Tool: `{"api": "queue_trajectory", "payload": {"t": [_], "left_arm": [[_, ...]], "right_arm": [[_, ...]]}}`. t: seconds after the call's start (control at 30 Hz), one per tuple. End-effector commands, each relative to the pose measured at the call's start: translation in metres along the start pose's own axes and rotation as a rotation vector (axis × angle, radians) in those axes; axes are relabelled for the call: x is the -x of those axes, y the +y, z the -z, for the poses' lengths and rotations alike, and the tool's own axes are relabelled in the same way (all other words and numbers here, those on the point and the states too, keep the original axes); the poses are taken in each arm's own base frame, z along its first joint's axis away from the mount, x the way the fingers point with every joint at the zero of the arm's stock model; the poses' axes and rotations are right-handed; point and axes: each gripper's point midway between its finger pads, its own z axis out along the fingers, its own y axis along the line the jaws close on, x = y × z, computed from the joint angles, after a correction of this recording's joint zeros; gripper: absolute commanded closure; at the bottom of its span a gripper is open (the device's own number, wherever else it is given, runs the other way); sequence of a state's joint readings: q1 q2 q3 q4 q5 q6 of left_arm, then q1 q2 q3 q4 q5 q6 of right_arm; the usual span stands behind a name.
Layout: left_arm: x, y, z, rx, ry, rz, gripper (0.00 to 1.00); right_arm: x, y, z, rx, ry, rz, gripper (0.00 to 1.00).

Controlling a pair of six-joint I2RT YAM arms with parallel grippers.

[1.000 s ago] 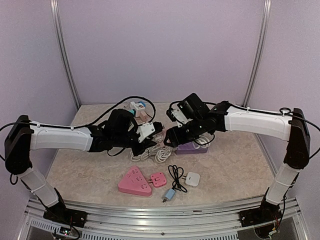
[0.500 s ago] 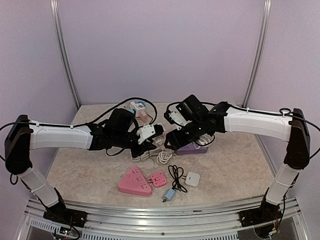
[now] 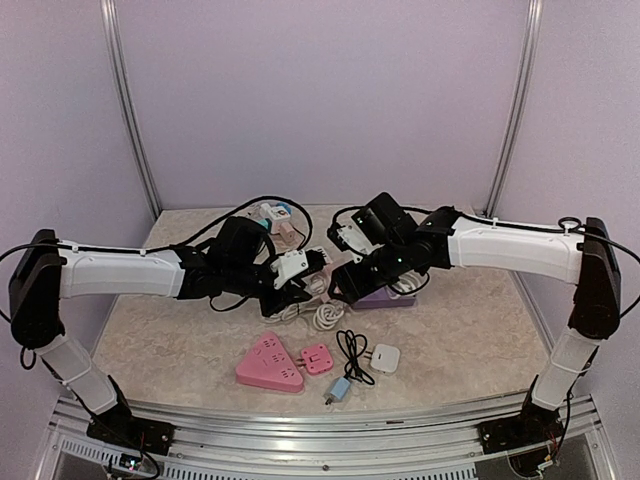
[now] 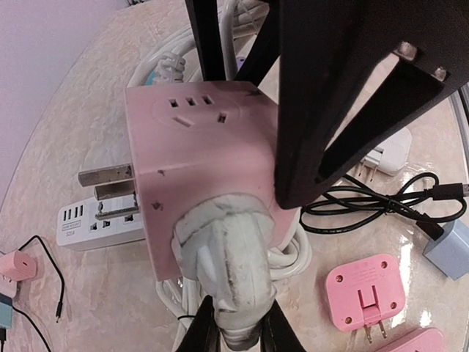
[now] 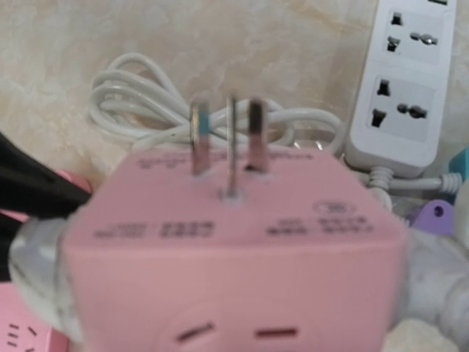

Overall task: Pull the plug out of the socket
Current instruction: Remove the plug from the socket.

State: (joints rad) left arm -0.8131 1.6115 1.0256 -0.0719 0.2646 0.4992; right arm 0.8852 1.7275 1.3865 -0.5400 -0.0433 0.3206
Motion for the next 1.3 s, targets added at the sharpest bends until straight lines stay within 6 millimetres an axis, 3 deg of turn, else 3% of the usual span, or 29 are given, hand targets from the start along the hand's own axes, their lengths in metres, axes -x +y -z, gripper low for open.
{"api": "queue_trajectory", "payload": {"t": [0.0, 0.07, 0.17, 0.4, 0.6, 0.87, 1.0, 1.13, 1.27], "left_arm": [[0.023, 0.002, 0.008, 0.010, -0.058, 0.011, 0.90], [0.022, 0.005, 0.007, 0.037, -0.057, 0.010, 0.74], [0.021, 0.008, 0.007, 0.073, -0.055, 0.000, 0.60], [0.024, 0.011, 0.004, 0.110, -0.061, -0.012, 0.53], [0.029, 0.015, 0.006, 0.134, -0.089, -0.006, 0.59], [0.022, 0.012, 0.001, 0.142, -0.058, -0.026, 0.69], [0.019, 0.009, -0.001, 0.143, -0.046, -0.041, 0.86], [0.019, 0.007, -0.002, 0.143, -0.040, -0.051, 0.96], [0.019, 0.003, -0.001, 0.123, -0.040, -0.058, 1.00]], "right_arm": [[0.026, -0.004, 0.013, -0.011, -0.112, -0.066, 1.00], [0.029, 0.004, 0.014, 0.036, -0.114, -0.074, 1.00], [0.031, 0.014, 0.016, 0.091, -0.117, -0.076, 1.00], [0.027, 0.021, 0.010, 0.112, -0.084, -0.055, 1.00], [0.026, 0.028, 0.003, 0.132, -0.072, -0.050, 1.00], [0.029, 0.028, 0.005, 0.133, -0.080, -0.051, 1.00], [0.027, 0.027, 0.005, 0.129, -0.077, -0.052, 1.00], [0.025, 0.025, 0.004, 0.118, -0.077, -0.052, 1.00], [0.024, 0.020, 0.006, 0.091, -0.082, -0.035, 1.00]]}}
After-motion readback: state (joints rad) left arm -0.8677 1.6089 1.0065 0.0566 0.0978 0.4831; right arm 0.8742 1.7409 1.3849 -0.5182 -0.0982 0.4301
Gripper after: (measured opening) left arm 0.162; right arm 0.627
